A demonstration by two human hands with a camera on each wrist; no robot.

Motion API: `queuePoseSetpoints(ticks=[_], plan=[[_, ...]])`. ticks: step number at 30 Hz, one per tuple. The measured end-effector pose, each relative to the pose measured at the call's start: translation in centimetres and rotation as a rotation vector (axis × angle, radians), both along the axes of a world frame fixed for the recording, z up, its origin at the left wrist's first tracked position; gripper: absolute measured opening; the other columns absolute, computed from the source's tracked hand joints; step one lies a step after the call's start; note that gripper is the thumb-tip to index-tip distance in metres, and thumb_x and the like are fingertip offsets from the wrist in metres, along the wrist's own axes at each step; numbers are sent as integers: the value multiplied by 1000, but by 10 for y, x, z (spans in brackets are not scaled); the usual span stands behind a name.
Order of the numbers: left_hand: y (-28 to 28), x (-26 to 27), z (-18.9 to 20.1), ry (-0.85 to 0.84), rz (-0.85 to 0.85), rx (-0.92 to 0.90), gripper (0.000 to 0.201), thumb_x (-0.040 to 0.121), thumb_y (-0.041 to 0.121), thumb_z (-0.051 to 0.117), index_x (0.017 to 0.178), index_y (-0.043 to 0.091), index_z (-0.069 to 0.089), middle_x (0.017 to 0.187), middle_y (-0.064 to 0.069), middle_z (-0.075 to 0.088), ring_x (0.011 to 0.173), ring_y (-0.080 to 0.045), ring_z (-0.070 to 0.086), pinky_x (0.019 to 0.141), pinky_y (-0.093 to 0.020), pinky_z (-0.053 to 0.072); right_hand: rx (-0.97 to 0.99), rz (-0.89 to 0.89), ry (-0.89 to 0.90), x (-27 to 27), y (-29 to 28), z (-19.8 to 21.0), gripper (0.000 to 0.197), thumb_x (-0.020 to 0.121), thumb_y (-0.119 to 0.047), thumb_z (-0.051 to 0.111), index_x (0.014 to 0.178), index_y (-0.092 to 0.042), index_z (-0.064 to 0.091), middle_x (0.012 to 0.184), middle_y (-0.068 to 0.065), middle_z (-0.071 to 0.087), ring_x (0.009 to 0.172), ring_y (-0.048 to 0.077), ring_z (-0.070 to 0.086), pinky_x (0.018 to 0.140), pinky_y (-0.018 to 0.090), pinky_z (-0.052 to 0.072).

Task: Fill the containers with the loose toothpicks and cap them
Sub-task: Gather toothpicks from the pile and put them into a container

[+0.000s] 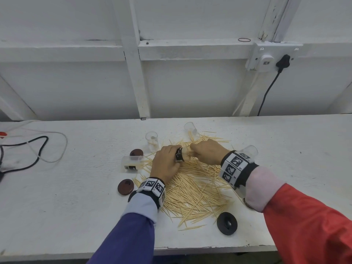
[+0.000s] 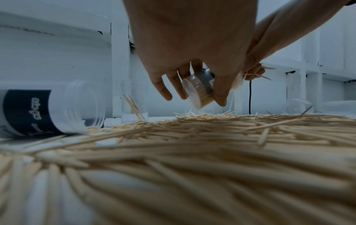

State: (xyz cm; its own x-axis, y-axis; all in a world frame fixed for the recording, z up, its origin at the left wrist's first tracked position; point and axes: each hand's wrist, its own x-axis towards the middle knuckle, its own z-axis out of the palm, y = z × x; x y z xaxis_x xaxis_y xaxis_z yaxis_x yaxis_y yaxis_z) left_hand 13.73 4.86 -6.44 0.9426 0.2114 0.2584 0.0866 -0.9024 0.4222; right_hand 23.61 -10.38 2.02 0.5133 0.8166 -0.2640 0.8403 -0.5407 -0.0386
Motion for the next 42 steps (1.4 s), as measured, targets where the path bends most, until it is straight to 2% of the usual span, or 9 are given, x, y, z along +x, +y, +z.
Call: queuePoseSetpoints(ticks=[3,12,16,19,26,31,35,38,42], plan=[[0,0,0,4,5,-23,54,83,28,68,132,15,52,122,-1,61,109,-23,53,91,-36,40,40,-19,50,2,3,2,15,103,-23,41,106,-11,48,79,-6,46,78,20,48,66,30,34],[0,1,-1,5,36,-56,54,82,34,68,131,18,52,120,0,62,107,-22,54,87,-38,44,96,-85,168,1,4,4,32,102,-30,46,125,-8,46,100,11,62,77,21,50,68,31,38],[0,0,-1,1,35,-67,54,83,35,68,132,18,52,118,-1,61,106,-22,54,87,-38,44,217,-222,429,10,2,0,32,97,-27,57,121,-10,46,94,7,56,60,15,51,52,25,42],[0,0,0,2,48,-71,53,83,35,69,131,19,52,118,-1,62,107,-22,54,87,-38,43,303,-244,554,15,0,0,38,88,-13,69,119,-12,47,103,8,52,56,15,53,44,22,44],[1,1,-1,13,67,-79,53,83,35,68,131,21,52,119,1,62,107,-20,53,86,-36,43,429,-255,551,19,0,-2,39,80,1,73,114,-12,59,99,7,59,72,30,65,51,26,53],[1,3,-3,24,49,-96,54,83,38,69,131,21,52,117,1,62,105,-19,53,83,-35,44,533,-287,485,19,2,-6,32,79,-1,74,105,-11,59,99,8,65,74,20,65,47,15,46],[1,2,-3,26,49,-82,55,83,39,69,132,21,51,117,1,62,105,-20,54,83,-36,45,482,-242,434,20,1,-8,20,79,-8,76,94,-16,64,92,1,67,72,21,69,65,26,56],[1,2,-2,26,59,-82,56,82,38,69,132,20,51,118,0,62,106,-20,54,86,-36,44,448,-225,453,20,0,-9,19,82,-10,74,96,-17,64,84,-3,66,68,19,67,61,22,49],[0,2,-2,28,37,-97,55,83,37,69,132,20,51,118,0,62,106,-20,54,85,-35,44,462,-203,499,20,-1,-10,19,85,-7,70,102,-13,63,97,2,62,67,16,65,57,17,47]])
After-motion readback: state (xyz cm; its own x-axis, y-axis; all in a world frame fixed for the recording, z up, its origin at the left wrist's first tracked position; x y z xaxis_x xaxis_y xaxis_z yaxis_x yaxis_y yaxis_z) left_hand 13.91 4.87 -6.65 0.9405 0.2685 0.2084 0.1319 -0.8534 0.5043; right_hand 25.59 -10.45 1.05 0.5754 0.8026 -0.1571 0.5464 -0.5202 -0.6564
